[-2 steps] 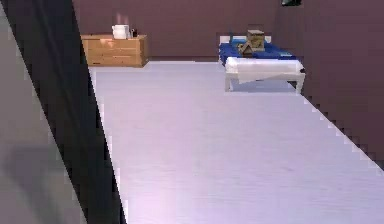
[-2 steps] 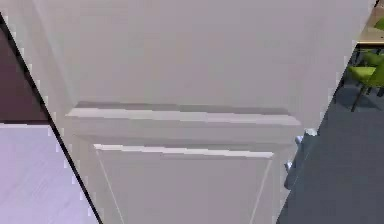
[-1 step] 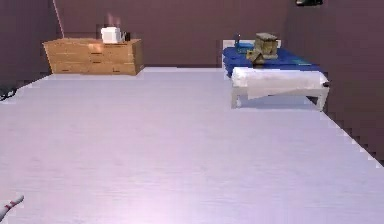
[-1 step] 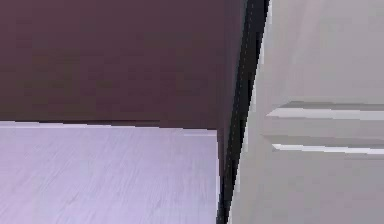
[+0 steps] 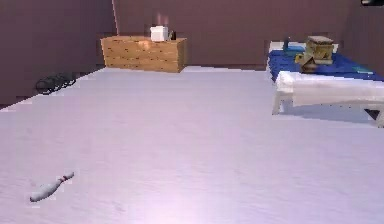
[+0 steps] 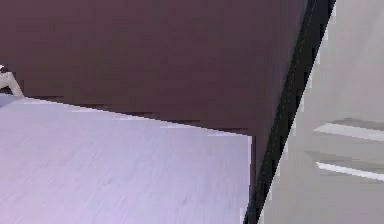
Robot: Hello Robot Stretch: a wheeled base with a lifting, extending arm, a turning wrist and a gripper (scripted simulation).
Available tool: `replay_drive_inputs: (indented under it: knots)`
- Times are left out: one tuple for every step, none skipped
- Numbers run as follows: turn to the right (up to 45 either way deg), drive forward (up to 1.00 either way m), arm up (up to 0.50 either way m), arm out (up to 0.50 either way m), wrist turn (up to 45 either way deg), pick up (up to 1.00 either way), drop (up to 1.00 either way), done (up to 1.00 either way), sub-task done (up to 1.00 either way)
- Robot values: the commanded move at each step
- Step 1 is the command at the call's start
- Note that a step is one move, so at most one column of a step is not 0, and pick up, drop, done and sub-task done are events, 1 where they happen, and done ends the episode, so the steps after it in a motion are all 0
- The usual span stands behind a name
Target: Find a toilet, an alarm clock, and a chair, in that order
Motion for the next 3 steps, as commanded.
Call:
replay_drive_inputs:
  knots:
    - [0.0, 1.00, 0.00, 0.00, 0.0, 0.00, 0.00, 0.00, 0.00]
    - [0.0, 1.00, 0.00, 0.00, 0.0, 0.00, 0.00, 0.00, 0.00]
    - [-3.0, 0.00, 0.00, 0.00, 0.0, 0.00, 0.00, 0.00, 0.00]
